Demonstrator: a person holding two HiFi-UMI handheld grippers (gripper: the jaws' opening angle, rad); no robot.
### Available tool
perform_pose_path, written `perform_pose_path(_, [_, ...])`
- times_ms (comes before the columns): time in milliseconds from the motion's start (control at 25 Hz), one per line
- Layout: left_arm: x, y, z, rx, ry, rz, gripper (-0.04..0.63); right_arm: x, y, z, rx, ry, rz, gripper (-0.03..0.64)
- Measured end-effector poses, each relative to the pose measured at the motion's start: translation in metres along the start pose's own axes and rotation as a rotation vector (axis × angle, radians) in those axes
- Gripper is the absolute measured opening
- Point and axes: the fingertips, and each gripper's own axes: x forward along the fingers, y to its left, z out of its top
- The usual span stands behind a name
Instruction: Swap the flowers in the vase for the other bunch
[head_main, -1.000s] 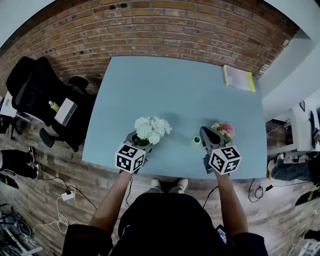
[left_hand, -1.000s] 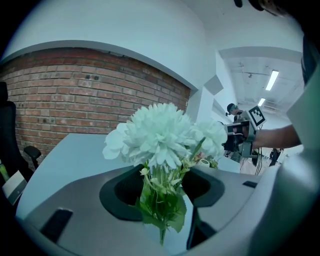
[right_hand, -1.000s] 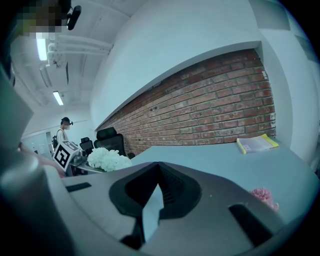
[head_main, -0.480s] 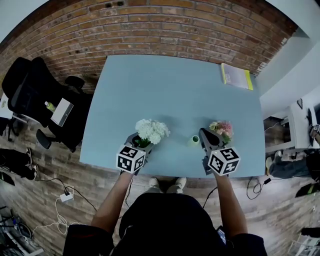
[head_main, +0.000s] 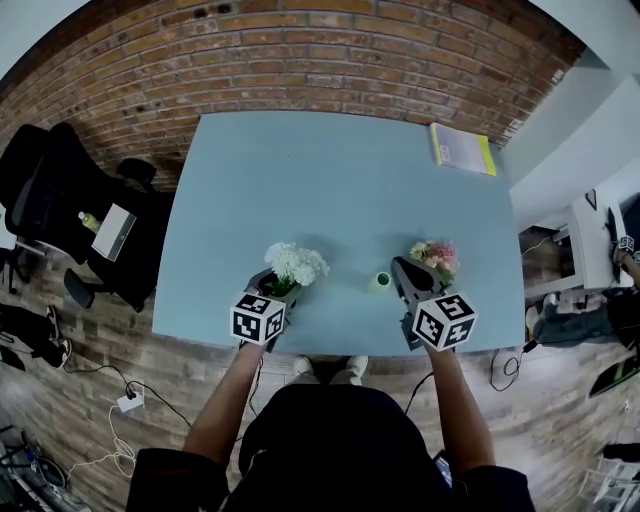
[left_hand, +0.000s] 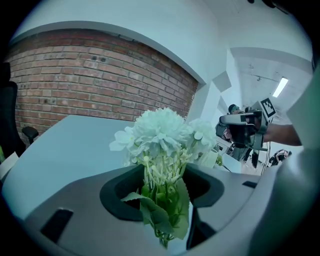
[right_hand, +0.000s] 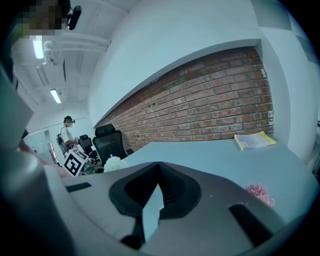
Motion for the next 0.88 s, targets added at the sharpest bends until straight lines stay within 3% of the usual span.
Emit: perform_pose_path(880, [0.037, 0.019, -0.032, -0.056, 0.124, 0.013, 0.235, 0.008, -0.010, -0.007, 0.010, 0.034, -0.012, 0.005])
